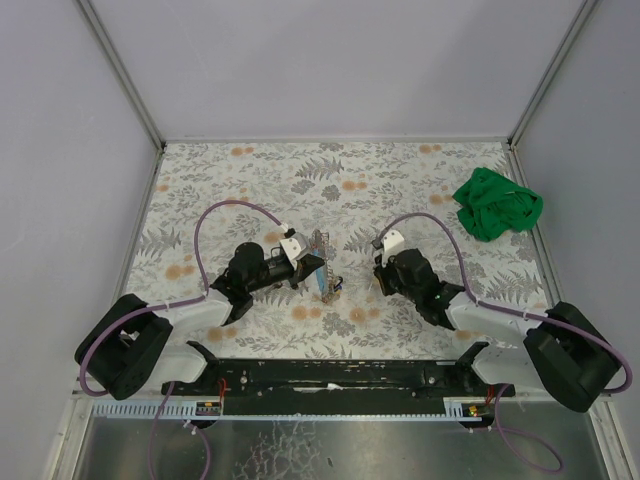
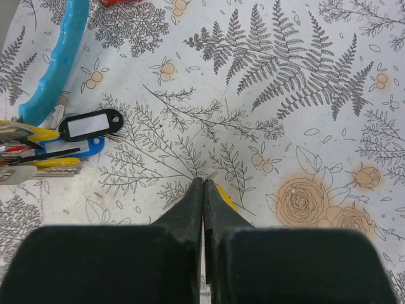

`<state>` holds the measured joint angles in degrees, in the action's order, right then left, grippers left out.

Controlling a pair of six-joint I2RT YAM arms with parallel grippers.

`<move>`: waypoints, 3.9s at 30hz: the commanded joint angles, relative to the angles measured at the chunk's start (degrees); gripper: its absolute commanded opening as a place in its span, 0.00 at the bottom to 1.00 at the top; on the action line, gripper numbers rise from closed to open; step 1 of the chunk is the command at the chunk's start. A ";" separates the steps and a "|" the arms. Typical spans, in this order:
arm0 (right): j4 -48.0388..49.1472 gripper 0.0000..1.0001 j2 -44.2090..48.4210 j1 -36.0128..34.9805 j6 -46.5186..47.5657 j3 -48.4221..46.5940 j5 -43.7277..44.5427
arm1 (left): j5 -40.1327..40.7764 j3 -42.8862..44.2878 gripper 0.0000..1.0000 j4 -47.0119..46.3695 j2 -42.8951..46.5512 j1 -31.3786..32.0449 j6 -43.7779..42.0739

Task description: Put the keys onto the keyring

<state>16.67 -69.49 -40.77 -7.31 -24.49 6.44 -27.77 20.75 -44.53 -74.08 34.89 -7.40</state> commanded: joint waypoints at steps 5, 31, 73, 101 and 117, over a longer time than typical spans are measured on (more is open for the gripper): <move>30.84 0.01 -6.91 0.30 3.77 6.55 1.40 | -0.68 -0.62 0.00 -5.51 0.46 0.42 -0.27; 2.84 0.38 -12.02 0.33 0.92 -9.15 -3.40 | -0.68 -1.11 0.00 -5.98 1.02 0.33 -0.23; -35.88 0.19 -32.72 -4.40 -2.87 -38.70 10.16 | 1.14 -0.87 0.00 -5.59 0.78 0.35 0.37; -18.08 0.00 4.99 -4.40 20.77 -15.94 -17.92 | -11.32 -5.71 0.00 -16.02 0.99 0.36 -5.42; -12.49 0.00 6.03 -4.53 32.64 -15.19 -35.12 | -19.72 -6.60 0.00 -19.21 2.54 0.36 -9.21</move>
<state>1.08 -62.13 -44.86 22.57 -36.53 -23.57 -44.47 13.93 -57.10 -73.36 35.00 -13.61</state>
